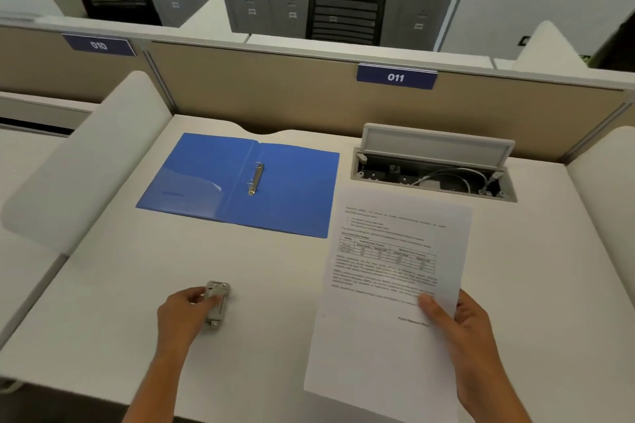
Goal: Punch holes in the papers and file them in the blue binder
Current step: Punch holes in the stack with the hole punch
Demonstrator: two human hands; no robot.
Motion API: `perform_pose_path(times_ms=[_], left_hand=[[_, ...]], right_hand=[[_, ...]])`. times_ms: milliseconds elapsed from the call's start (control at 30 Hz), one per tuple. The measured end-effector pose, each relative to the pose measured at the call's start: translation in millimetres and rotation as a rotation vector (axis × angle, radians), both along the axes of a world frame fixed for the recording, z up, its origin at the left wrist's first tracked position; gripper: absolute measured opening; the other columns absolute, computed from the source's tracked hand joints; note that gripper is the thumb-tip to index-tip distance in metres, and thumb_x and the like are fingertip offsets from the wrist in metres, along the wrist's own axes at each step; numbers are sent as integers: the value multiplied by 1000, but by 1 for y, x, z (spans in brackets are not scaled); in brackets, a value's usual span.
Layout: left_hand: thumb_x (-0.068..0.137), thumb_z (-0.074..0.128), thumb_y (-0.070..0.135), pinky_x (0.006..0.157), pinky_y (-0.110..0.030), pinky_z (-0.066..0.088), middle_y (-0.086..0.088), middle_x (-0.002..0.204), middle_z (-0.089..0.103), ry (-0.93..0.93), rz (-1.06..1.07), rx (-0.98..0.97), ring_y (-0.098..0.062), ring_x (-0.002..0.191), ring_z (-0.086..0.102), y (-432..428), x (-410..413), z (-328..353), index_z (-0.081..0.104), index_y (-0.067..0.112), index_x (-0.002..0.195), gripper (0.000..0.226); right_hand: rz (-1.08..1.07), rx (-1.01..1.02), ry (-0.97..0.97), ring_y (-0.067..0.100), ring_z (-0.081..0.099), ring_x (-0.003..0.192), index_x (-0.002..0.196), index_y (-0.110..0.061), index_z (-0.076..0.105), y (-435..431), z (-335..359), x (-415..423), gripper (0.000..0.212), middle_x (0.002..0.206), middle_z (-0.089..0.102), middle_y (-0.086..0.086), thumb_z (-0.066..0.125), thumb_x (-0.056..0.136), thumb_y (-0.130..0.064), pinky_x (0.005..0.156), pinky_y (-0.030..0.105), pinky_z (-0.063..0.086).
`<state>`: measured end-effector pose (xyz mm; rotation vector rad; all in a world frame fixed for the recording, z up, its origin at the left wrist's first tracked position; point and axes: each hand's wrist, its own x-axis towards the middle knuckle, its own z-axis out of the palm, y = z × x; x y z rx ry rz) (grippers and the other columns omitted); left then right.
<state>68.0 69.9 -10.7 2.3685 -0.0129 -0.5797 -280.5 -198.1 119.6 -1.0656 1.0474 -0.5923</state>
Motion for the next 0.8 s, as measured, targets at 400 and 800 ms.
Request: perform_pose_path(times_ms=[400, 800], left_hand=[[95, 67, 37, 81, -44, 54, -5, 132, 68, -267, -87, 337, -32, 119, 58, -25, 1, 4, 70, 22, 129, 38], [77, 1, 84, 129, -56, 11, 1, 178, 2, -347, -1026, 473, -31, 164, 2, -229, 41, -23, 13, 29, 167, 106]], right_hand=[[3, 14, 39, 29, 82, 95, 116, -12, 78, -17, -12, 28, 24, 108, 85, 6, 73, 94, -4, 73, 33, 68], [-10, -29, 154, 11, 81, 68, 102, -13, 77, -48, -5, 34, 22, 83, 85, -2, 72, 92, 7, 55, 15, 59]])
